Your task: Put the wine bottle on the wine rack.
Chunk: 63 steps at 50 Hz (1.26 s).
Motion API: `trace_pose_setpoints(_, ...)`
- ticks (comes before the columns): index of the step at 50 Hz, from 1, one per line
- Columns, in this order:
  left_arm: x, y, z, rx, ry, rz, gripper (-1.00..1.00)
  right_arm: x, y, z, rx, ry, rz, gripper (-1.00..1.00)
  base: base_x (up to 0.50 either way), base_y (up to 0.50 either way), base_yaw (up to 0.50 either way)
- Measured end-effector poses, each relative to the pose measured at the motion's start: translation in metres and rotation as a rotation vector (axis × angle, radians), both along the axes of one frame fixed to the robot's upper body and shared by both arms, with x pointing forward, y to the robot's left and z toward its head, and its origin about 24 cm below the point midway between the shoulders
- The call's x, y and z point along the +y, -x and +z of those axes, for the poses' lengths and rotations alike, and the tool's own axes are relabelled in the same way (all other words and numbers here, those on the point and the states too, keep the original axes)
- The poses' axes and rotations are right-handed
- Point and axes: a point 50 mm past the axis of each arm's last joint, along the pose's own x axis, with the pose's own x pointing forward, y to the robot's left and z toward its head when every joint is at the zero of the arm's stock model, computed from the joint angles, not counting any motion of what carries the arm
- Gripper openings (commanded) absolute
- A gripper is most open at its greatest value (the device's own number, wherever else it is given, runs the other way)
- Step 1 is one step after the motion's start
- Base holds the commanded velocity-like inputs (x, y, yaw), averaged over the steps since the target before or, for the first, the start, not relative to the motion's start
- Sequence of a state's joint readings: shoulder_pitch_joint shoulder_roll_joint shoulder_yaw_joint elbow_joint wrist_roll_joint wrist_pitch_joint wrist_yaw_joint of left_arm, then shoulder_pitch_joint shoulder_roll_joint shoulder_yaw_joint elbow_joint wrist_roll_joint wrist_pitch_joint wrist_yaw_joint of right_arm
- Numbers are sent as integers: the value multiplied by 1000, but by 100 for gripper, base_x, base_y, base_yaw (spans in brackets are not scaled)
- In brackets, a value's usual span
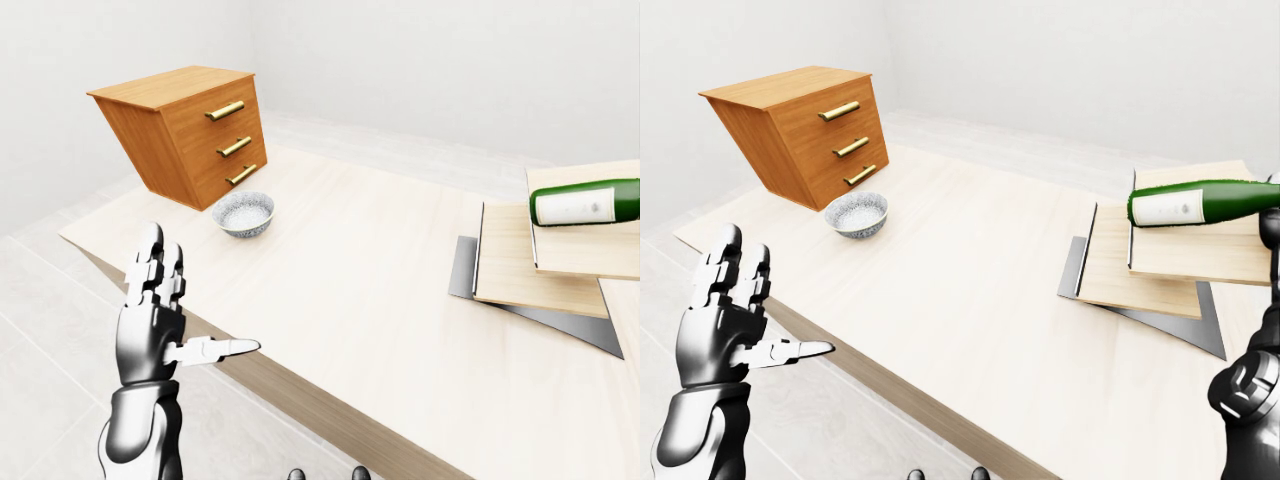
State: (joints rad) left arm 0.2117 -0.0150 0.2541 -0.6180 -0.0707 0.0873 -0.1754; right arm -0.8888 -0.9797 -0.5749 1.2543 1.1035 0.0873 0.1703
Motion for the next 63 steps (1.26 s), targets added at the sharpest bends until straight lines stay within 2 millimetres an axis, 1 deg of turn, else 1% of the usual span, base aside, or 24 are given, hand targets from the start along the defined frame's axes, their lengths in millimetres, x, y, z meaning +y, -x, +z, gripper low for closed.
trace_pose_setpoints(9, 0, 0, 0, 1, 1, -1, 100, -4, 4, 0, -71, -75, -18, 100, 0, 0, 0)
trace_pose_setpoints(15, 0, 0, -1, 4, 2, -1, 100, -14, 17, -2, -68, -98, -62, 100, 0, 0, -1)
trace_pose_setpoints(18, 0, 0, -1, 6, 3, -2, 100, -24, 31, -4, -56, -106, -106, 100, 0, 0, 0)
trace_pose_setpoints(19, 0, 0, -2, 7, 3, -2, 100, -29, 38, -4, -40, -97, -129, 100, 0, 0, -1)
trace_pose_setpoints(20, 0, 0, -2, 7, 3, -2, 100, -37, 51, -6, -10, -81, -162, 100, 0, 0, -1)
trace_pose_setpoints(22, 0, 0, -2, 9, 4, -1, 100, -55, 84, -6, 66, -36, -248, 100, 0, 0, 0)
trace_pose_setpoints(24, 1, -1, -3, 12, 4, -1, 100, -70, 115, 4, 122, 16, -330, 100, 0, 0, 0)
trace_pose_setpoints(27, 1, -1, -4, 16, 5, 0, 100, -84, 151, 22, 184, 86, -424, 100, 0, 0, 0)
trace_pose_setpoints(29, 1, -1, -4, 18, 6, 0, 100, -89, 169, 34, 215, 126, -470, 100, 0, 0, 0)
trace_pose_setpoints(31, 1, -1, -5, 20, 7, 0, 100, -92, 182, 45, 240, 162, -507, 100, 0, 0, 0)
trace_pose_setpoints(35, 1, -1, -6, 25, 8, 0, 100, -94, 201, 64, 276, 218, -558, 100, 0, 0, 0)
trace_pose_setpoints(40, 2, -2, -7, 31, 10, 1, 100, -95, 215, 82, 303, 266, -600, 100, 0, 0, 0)
trace_pose_setpoints(46, 2, -2, -8, 37, 12, 0, 100, -94, 225, 97, 318, 305, -629, 100, 0, 0, 0)
trace_pose_setpoints(53, 1, -1, -9, 40, 13, -1, 100, -92, 231, 111, 317, 342, -643, 100, 0, 0, 0)
trace_pose_setpoints(63, 1, 0, -6, 28, 11, -3, 100, -87, 232, 133, 289, 408, -641, 100, 0, 0, 0)
